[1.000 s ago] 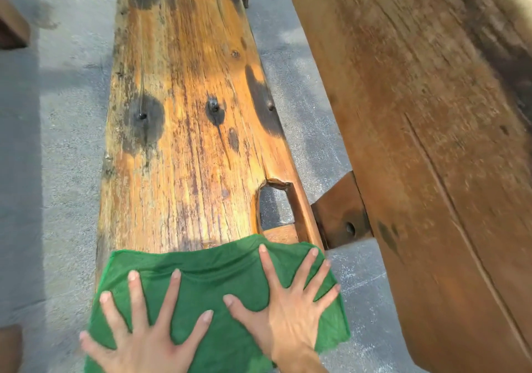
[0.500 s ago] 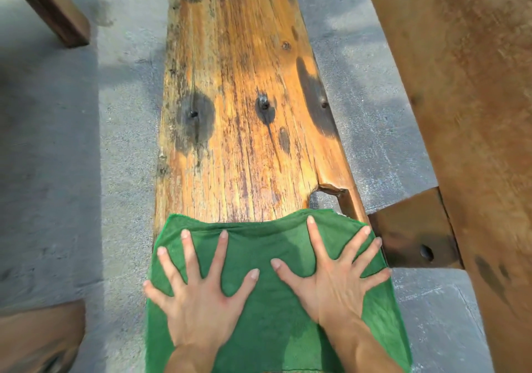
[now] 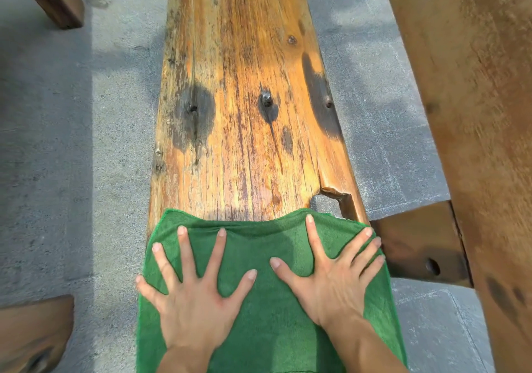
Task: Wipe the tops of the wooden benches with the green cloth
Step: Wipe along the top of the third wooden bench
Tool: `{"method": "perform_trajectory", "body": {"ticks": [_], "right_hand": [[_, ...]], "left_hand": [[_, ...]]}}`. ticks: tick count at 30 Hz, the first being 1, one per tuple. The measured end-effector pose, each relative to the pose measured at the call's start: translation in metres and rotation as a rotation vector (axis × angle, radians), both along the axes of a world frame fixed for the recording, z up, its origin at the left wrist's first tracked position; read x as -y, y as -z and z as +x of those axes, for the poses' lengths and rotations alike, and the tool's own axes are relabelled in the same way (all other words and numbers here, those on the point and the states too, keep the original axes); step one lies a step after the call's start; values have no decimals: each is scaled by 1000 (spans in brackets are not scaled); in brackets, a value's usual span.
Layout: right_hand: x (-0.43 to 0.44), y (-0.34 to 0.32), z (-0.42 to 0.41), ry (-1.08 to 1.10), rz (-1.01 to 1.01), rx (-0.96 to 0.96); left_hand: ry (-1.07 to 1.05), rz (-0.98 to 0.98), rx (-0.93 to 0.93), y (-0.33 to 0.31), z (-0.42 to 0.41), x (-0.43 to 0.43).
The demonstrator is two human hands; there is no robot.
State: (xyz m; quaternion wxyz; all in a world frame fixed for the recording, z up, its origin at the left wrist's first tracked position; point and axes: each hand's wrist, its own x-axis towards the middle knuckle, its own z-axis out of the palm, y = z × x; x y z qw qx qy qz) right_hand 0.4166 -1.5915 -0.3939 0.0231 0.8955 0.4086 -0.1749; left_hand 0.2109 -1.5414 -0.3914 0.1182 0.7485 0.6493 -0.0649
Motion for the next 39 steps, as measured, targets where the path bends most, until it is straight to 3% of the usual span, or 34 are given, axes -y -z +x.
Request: {"method": "perform_trajectory", "body": {"ticks": [10, 22, 39], "right_hand": [[-51, 5, 19, 6, 127, -8], [-100, 3, 27, 81, 129, -89], [-156, 6, 38, 90, 179, -61]], "left_hand": [[-42, -11, 31, 8, 12, -46], [-81, -14, 13, 11, 26, -94], [-71, 26, 46, 12, 42, -157]]}}
